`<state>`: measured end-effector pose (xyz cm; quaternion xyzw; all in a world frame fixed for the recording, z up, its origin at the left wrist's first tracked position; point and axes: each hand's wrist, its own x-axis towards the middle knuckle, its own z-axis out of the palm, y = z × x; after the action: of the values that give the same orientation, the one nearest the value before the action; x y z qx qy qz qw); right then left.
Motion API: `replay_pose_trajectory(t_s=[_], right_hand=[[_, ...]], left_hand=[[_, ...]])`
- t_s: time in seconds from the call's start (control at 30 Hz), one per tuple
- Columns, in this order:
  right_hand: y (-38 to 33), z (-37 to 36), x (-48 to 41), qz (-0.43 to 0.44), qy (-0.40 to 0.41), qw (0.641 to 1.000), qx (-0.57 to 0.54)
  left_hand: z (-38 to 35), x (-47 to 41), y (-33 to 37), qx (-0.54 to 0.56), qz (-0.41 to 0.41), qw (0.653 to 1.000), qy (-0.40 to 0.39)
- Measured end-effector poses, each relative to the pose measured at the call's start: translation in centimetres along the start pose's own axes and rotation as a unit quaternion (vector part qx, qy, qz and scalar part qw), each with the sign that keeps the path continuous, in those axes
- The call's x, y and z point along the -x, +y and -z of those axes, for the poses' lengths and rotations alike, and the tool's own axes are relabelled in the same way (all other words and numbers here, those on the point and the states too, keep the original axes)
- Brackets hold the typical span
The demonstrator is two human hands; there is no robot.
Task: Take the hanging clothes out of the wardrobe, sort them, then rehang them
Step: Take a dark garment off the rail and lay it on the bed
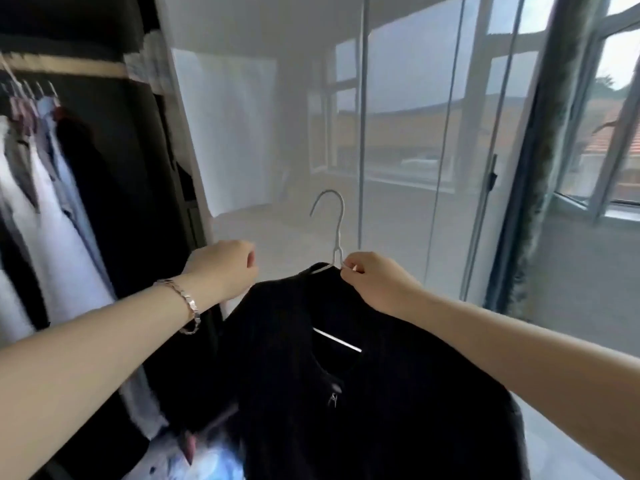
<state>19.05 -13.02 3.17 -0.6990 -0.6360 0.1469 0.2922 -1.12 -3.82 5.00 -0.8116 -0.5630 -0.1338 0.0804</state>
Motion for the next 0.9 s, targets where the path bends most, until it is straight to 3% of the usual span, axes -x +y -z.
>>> replay_pose_trajectory(t_s=[0.23,0.5,0.7,0.9], right_hand=[[13.6,6.4,14.0,-0.138,0.082,0.987,0.023],[22.4,10.2,26.4,-0.278,0.216,0.934,0.060],[23.3,11.6,33.5,-0.381,0.311,0.866,0.095],[19.8,10.7,42.4,-0.475,0.401,0.762,0.179]], left_hand=[[-7.2,4.2,16.6,0.058,-0.129,0.988,-0.069],[-12.3,9.6,32.1,0.145,-0.266,0.943,-0.137],[-14.1,12.6,40.0,0.190,-0.376,0.886,-0.191],[-13.8,17.3,45.5,0.192,-0.533,0.803,-0.185]])
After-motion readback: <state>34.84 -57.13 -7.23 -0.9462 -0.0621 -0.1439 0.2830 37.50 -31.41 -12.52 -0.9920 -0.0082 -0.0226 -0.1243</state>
